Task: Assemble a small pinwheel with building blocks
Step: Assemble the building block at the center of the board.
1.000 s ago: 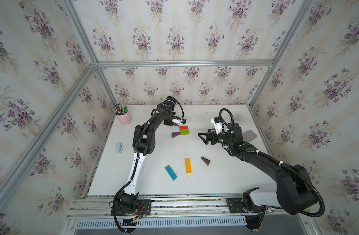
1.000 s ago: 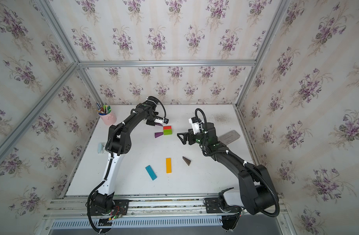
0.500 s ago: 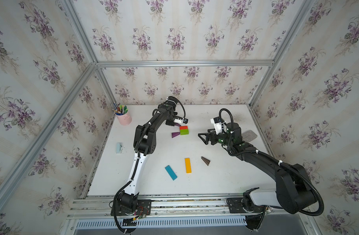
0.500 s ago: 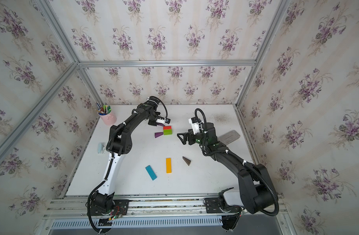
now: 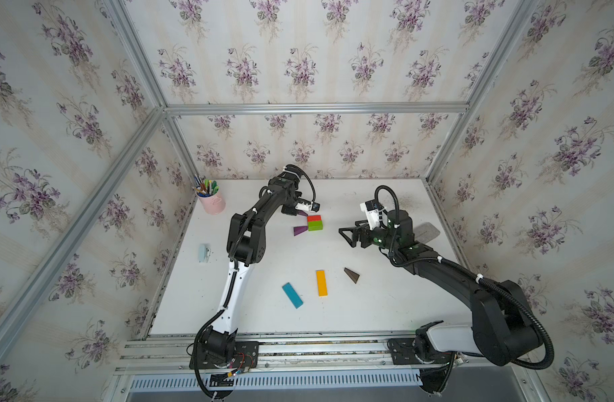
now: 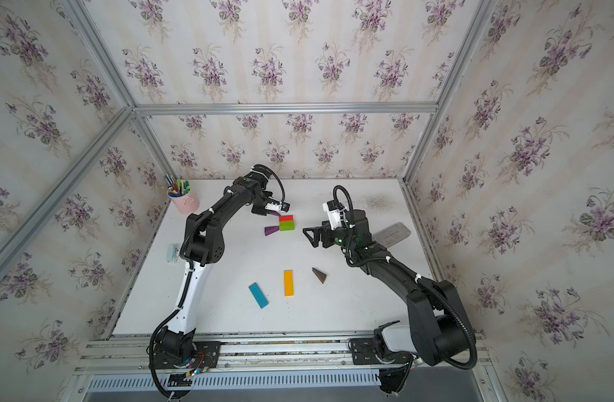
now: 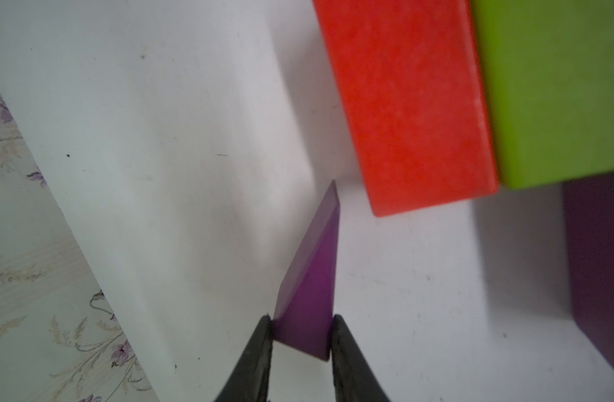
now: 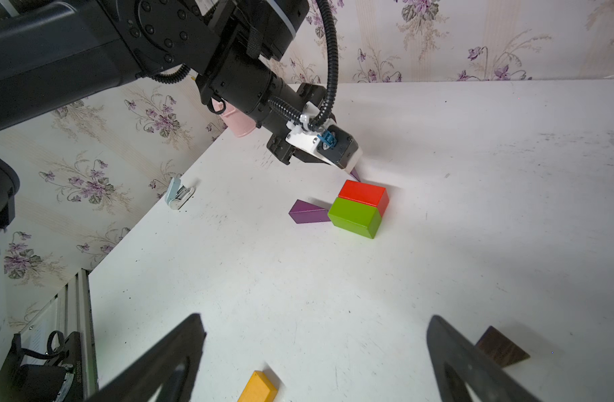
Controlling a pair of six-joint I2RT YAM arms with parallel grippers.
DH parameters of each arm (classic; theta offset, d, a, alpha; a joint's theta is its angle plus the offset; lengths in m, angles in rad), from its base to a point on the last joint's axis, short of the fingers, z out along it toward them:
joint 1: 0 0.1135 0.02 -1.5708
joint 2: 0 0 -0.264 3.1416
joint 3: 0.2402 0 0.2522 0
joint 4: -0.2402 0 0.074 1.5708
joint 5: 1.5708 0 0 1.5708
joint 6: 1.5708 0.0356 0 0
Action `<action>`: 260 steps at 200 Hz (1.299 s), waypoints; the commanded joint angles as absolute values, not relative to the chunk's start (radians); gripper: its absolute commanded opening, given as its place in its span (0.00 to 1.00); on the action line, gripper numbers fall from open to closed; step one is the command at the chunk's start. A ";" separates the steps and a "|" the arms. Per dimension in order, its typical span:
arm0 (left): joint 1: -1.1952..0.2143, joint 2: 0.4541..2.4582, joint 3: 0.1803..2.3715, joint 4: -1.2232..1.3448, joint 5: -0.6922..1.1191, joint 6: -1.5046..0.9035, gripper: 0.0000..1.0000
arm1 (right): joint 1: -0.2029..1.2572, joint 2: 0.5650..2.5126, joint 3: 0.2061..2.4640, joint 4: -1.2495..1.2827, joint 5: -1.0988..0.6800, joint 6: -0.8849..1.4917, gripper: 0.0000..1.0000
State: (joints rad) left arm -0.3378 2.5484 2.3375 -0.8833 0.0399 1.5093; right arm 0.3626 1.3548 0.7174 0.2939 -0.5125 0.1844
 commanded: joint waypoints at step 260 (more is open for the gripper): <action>-0.298 2.337 2.041 -0.732 0.200 1.004 0.41 | 0.362 1.348 0.696 0.358 -0.538 0.195 1.00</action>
